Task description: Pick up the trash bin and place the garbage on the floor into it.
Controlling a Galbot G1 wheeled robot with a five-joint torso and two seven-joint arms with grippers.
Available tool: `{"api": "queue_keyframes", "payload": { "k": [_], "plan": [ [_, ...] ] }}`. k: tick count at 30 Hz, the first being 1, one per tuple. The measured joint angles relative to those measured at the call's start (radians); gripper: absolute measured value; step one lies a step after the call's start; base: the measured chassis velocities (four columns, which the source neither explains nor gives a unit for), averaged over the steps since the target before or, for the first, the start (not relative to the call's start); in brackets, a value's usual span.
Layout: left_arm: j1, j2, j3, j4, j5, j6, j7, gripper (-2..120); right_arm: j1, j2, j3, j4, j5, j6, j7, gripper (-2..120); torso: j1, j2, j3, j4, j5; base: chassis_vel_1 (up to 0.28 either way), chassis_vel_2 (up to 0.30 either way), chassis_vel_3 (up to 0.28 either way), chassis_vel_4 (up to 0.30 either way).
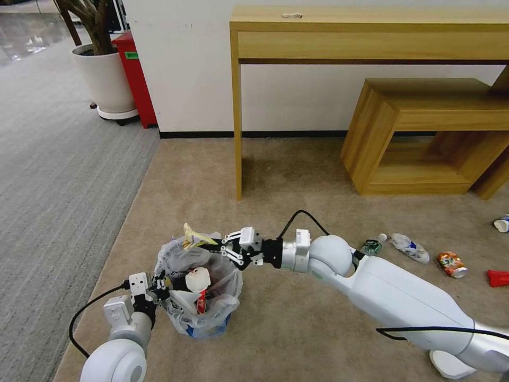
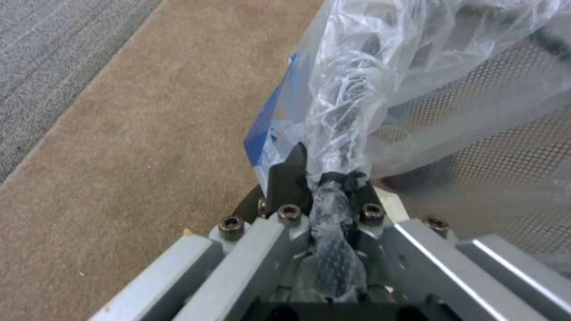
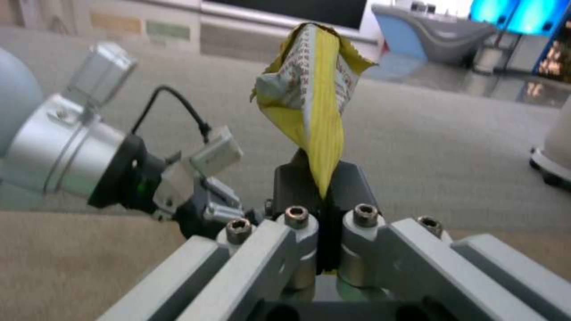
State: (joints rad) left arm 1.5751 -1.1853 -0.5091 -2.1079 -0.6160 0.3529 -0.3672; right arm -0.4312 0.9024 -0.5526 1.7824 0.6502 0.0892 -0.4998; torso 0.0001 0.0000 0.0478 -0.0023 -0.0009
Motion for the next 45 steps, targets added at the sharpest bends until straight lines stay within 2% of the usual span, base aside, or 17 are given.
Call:
{"api": "queue_keyframes", "payload": {
  "k": [14, 30, 45],
  "plan": [
    [0.0, -0.003, -0.009, -0.009, -0.004, -0.004, 0.0, 1, 0.082, -0.029, -0.076, 0.037, -0.036, -0.147, 0.083, 0, 0.0, 0.0, 0.0, 0.0001, 0.0001, 0.0, 0.0, 0.0, 0.0],
    [0.006, -0.01, -0.019, -0.024, -0.005, -0.005, -0.002, 1, 0.128, -0.036, -0.147, 0.055, -0.037, -0.185, 0.102, 0, 0.0, 0.0, 0.0, 0.0001, 0.0001, 0.0, 0.0, 0.0, 0.0],
    [0.01, -0.018, -0.024, -0.034, -0.004, -0.006, -0.003, 1, 0.204, 0.005, -0.26, 0.057, -0.034, -0.229, 0.168, 0, 0.0, 0.0, 0.0, 0.0001, 0.0, 0.0, 0.0, 0.0, 0.0]
  ]
}}
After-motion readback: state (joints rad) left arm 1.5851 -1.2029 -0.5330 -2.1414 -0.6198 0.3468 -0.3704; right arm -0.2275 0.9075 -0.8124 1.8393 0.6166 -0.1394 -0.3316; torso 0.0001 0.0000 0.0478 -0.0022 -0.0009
